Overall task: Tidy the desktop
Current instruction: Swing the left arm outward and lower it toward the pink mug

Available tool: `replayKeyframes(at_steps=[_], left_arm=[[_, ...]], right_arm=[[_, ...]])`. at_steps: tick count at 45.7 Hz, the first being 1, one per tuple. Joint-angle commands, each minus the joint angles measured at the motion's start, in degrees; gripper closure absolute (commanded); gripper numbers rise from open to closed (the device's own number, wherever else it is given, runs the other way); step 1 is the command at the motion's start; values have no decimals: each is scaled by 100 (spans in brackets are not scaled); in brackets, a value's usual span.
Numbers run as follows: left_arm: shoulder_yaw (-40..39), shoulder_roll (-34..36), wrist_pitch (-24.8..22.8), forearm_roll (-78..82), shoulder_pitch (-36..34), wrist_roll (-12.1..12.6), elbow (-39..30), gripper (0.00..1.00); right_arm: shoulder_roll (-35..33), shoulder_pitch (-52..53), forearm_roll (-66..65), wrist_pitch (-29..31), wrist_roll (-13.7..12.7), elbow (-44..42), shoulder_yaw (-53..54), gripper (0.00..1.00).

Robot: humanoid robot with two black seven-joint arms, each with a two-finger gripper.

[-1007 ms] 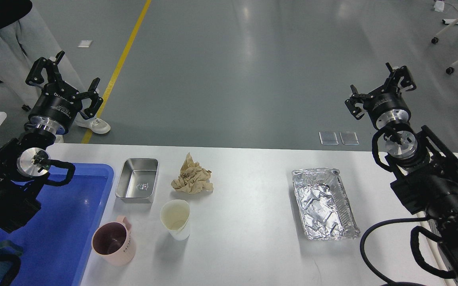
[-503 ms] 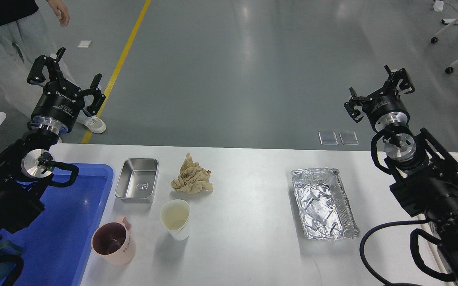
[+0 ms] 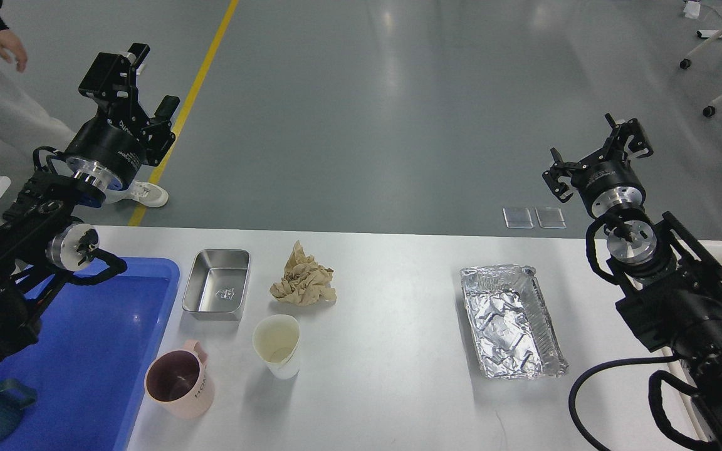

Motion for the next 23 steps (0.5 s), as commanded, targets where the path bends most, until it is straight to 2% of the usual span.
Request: replayKeyframes(at_steps=[1,8,11,18,23], left_arm=[[541,716,72,553,-3,258,-695,8],[972,1612,46,1388,-3,1057,-1547,8],[1174,2034,-25,1600,-11,1321,-1864,8],[1482,2861,-736,1916,-38,1620,-2094,8],[1482,3335,-1193,2425,-55,1673,-2111,8]], right_arm=[[-4,-34,3,8,0,10,1,0],[-4,-43,3,16,0,10,1,0],[5,-60,-6,16,0,10,-7,0],[23,-69,-6,25,0,10,-7,0],[31,-86,-6,25,0,10,-7,0]])
